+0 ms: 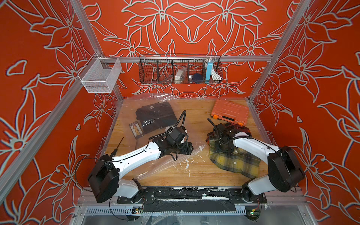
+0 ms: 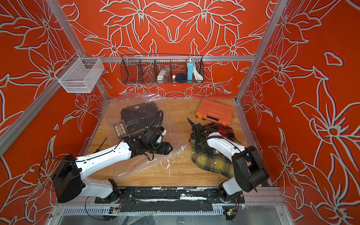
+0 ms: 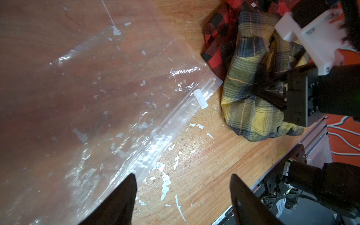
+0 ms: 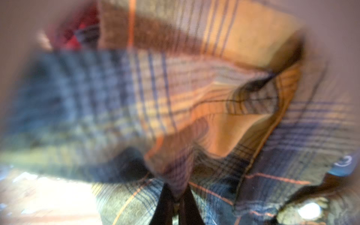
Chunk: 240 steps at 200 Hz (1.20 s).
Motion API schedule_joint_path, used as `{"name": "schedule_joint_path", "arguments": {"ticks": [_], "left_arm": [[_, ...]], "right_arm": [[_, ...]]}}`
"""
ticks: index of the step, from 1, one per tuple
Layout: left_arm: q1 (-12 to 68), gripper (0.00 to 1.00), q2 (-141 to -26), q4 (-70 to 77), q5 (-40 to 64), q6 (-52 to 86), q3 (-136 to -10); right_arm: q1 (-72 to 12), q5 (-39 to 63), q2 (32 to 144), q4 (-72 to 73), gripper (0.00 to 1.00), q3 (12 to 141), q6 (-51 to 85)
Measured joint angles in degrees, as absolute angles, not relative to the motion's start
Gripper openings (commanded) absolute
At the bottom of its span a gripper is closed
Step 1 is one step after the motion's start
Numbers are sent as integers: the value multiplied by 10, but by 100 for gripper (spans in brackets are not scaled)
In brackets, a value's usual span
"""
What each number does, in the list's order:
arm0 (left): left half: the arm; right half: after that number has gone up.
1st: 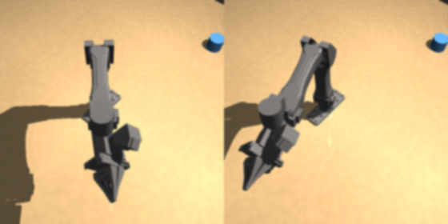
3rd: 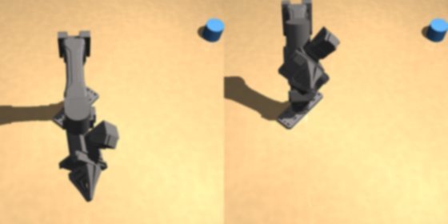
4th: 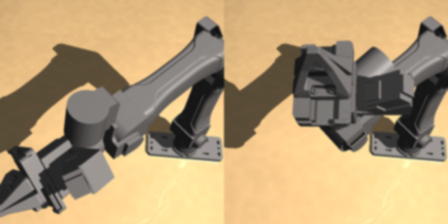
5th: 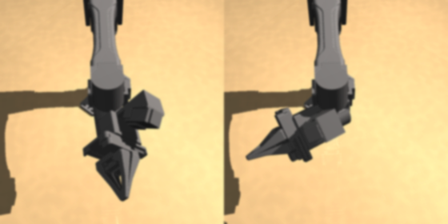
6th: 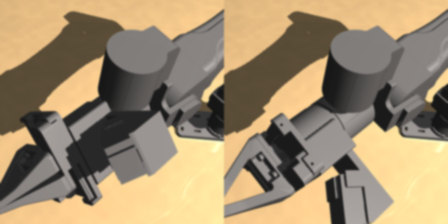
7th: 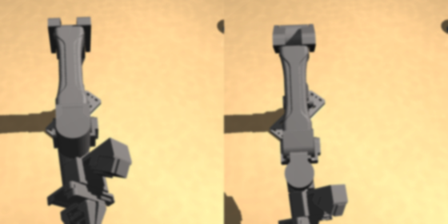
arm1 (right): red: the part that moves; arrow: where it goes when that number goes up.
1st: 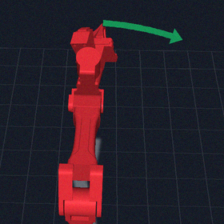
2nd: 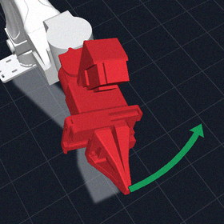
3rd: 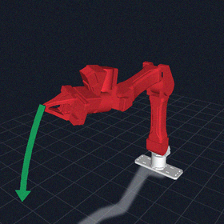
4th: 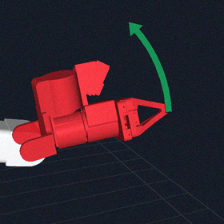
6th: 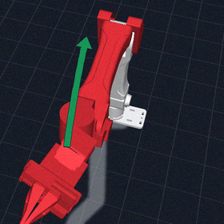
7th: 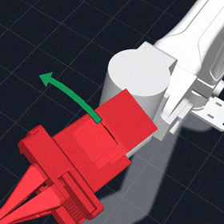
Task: Place the folded shirt into the vacuum bag
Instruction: Adjust the shirt at the center of the board.
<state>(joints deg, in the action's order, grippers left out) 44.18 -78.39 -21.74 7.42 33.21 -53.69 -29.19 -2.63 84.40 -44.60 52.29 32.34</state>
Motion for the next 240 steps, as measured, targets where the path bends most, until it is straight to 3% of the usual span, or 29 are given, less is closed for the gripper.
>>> {"name": "schedule_joint_path", "arguments": {"ticks": [15, 28, 37, 47, 76, 119, 135, 146, 177, 191, 240], "left_arm": [[442, 74, -784, -217, 77, 333, -536], [442, 74, -784, -217, 79, 335, -537], [442, 74, -784, -216, 81, 335, -536], [442, 74, -784, -216, 81, 335, -536], [442, 73, -783, -212, 82, 335, -535], [442, 73, -783, -203, 91, 340, -535], [442, 73, -783, -203, 91, 340, -535], [442, 73, -783, -203, 91, 340, -535], [442, 73, -783, -203, 91, 340, -535], [442, 73, -783, -203, 91, 340, -535], [442, 73, -783, -203, 89, 340, -532]], "right_arm": [[-292, -19, 835, -446, 8, 523, 321], [-292, -17, 828, -446, 45, 523, 322], [-291, -14, 827, -449, 64, 526, 321], [-291, -14, 827, -453, 78, 531, 322], [-301, -22, 831, -469, 91, 543, 347], [-333, -51, 866, -473, 96, 558, 384], [-337, -55, 894, -465, 93, 558, 389], [-337, -60, 907, -455, 86, 553, 393], [-329, -60, 906, -427, 36, 524, 378], [-318, -55, 890, -421, 21, 510, 370], [-307, -1, 784, -424, 5, 495, 329]]}}
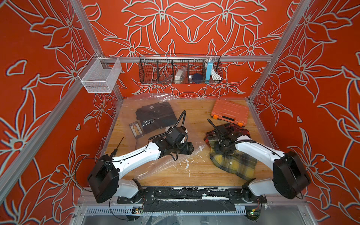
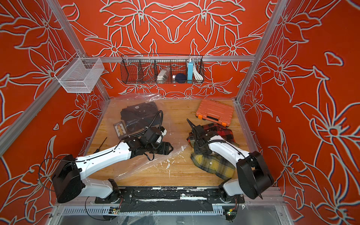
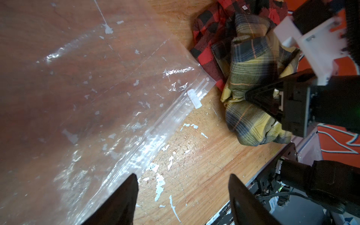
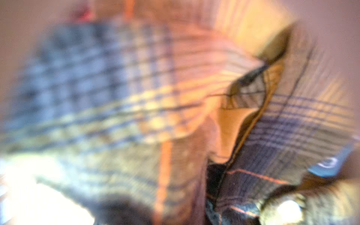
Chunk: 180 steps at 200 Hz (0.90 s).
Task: Place the folded shirt into the vacuum bag
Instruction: Adjust the shirt at the center of the board.
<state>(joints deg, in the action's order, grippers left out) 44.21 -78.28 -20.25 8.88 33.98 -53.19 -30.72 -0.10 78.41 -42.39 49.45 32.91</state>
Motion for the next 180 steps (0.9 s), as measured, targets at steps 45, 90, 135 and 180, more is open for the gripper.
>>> {"name": "schedule_joint_path", "arguments": {"ticks": [45, 90, 135, 180], "left_arm": [[442, 73, -783, -204, 87, 339, -528], [442, 73, -783, -205, 86, 339, -528], [442, 71, -781, -193, 81, 329, -519], [422, 69, -780, -149, 104, 317, -459]], "right_arm": [[-284, 46, 730, -444, 10, 496, 300], [-255, 75, 703, -474, 5, 519, 271], [-245, 80, 673, -519, 0, 623, 228], [-325, 65, 719, -537, 0, 689, 215]]}}
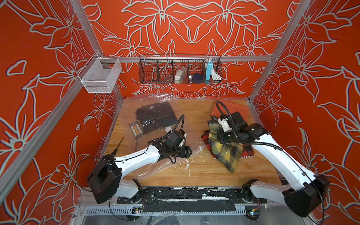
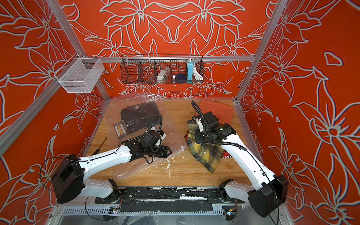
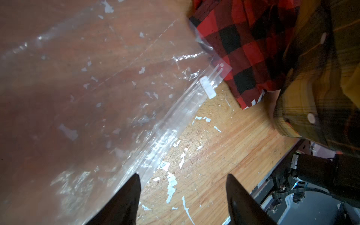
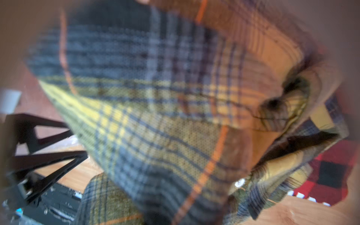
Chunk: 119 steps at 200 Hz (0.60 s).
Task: Place the folded shirt into the vacuum bag
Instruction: Adjust the shirt at the center of the board.
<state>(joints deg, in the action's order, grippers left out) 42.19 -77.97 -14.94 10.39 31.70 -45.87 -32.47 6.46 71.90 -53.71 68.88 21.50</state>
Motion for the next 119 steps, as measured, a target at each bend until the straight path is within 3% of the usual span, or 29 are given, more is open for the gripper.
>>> {"name": "schedule_joint_path", "arguments": {"ticks": [20, 41, 81, 99, 119], "left_arm": [[373, 68, -748, -178, 102, 330, -449], [296, 69, -659, -230, 81, 343, -439], [240, 72, -578, -283, 72, 346, -425], [240, 76, -595, -297, 96, 350, -417], [240, 79, -608, -314, 124, 350, -420]], "right_arm": [[-385, 60, 776, -520, 0, 698, 216], [-441, 57, 843, -484, 11, 698, 220], [-472, 73, 949, -416, 59, 698, 246], [-465, 120, 969, -408, 71, 700, 240], [-439, 190, 949, -405, 74, 693, 239]]}}
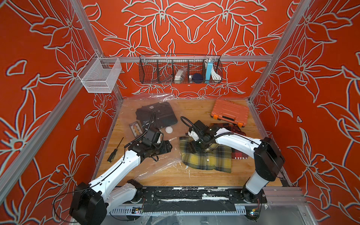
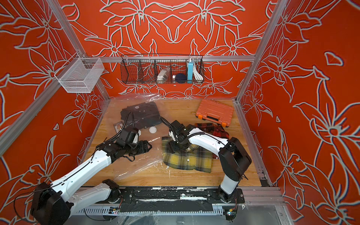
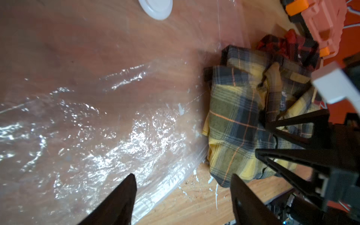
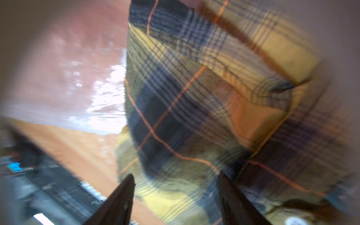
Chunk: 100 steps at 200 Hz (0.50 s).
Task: Place the folded shirt into the vacuum bag
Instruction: Adjust the shirt at the center of the board.
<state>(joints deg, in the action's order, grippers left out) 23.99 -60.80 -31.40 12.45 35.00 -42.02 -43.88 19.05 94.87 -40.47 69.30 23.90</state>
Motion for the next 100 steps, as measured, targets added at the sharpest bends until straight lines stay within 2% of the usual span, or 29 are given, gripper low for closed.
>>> {"name": "schedule_joint_path", "arguments": {"ticks": [20, 52, 77, 100], "left_arm": [[248, 80, -617, -321, 146, 350, -433], [302, 81, -688, -291, 169, 357, -452], [331, 80, -785, -274, 172, 354, -494], [342, 76, -857, -258, 173, 340, -540]], "right_arm": [[-366, 243, 856, -405, 74, 652, 248], [-207, 232, 702, -439, 73, 596, 252], [-146, 206, 673, -463, 73, 534, 260], [-126, 183, 675, -488, 73, 492, 266]]}}
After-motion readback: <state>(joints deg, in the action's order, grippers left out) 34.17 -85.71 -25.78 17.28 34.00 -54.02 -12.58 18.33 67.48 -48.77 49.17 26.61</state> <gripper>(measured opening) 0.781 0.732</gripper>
